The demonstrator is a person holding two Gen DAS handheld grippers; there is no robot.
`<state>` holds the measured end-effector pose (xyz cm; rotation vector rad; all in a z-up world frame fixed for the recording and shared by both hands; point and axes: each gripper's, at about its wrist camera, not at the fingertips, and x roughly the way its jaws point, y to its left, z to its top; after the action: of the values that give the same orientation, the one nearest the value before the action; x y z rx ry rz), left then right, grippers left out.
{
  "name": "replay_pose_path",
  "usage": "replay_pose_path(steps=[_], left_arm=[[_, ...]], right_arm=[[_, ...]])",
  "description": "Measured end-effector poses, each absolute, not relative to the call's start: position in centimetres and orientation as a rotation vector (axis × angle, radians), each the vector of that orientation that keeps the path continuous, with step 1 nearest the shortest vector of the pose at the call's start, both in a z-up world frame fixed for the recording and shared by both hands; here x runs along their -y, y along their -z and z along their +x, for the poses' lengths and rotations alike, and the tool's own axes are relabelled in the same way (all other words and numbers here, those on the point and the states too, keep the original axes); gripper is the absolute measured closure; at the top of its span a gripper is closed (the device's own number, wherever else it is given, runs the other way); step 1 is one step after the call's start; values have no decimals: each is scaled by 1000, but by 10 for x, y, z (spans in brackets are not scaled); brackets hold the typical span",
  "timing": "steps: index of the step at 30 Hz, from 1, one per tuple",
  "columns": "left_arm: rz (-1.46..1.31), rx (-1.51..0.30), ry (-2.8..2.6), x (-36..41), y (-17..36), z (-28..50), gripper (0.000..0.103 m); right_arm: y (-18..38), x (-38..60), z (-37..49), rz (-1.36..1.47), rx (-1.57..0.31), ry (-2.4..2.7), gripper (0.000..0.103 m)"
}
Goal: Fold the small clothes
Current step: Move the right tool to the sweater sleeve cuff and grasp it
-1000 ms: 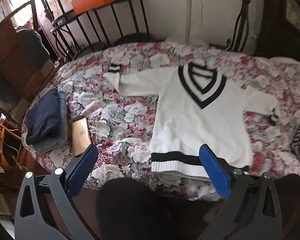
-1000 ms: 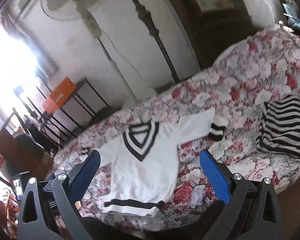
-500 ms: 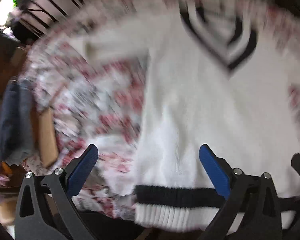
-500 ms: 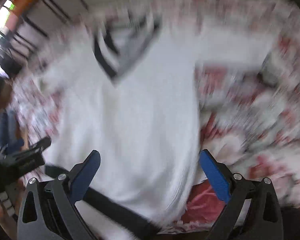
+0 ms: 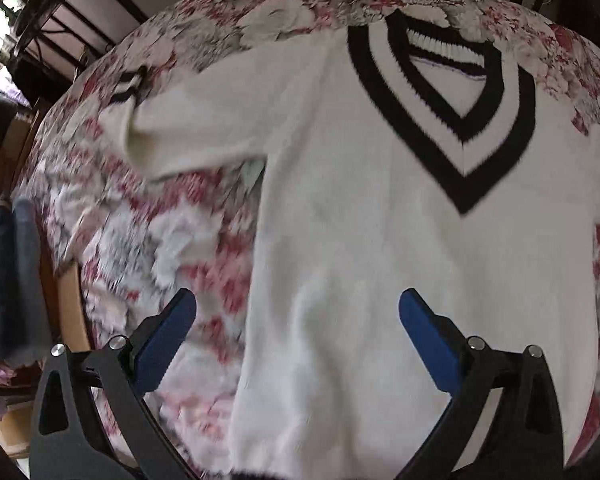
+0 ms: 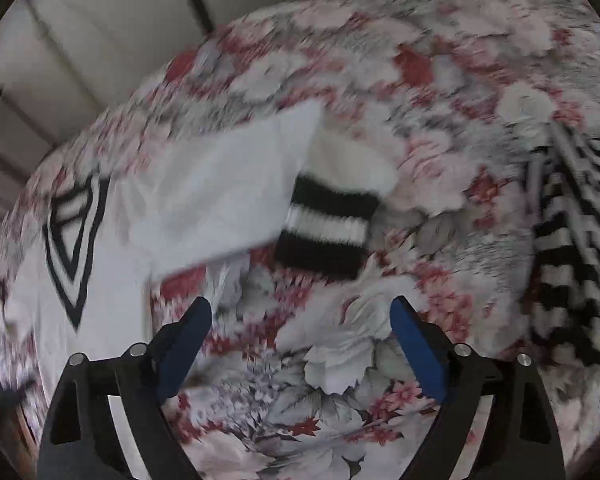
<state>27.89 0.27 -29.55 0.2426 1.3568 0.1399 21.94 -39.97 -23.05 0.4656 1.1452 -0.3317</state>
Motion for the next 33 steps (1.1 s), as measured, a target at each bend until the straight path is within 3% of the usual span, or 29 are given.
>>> replay_pose_path(steps=[4,9,11,13,16,19,20,22,25,33], left_arm=[[220,-1439,-128,11,329,291,5],[239,-1458,-70,35,342,304,5],[307,-1430,-75,45,341,305,5],[349,-1413,-72,54,339,307,5],[364,-1421,-71,61,339,312,5],[345,-1431,-70,54,342,312,5],[342,-1433,-69,52,344,309,5],[344,-1435,-75,48,345,308,5],[341,-1438,-79,50,346,309,5],[427,-1394,-103,65,345,302,5]], right_arm=[[241,389,222,160,-1135,355,14],[252,405,241,87,-1175,313,14],[256,405,250,67,-1200,297,25],[259,412,258,93,-1213,289,57],[248,452,256,302,-1179,307,87],[218,519,239,513,-1041,476,86],[209,550,226,592,-978,594,81],[203,591,201,723,-905,751,25],[201,613,176,886,-797,752,26],[251,577,246,997,-959,407,27]])
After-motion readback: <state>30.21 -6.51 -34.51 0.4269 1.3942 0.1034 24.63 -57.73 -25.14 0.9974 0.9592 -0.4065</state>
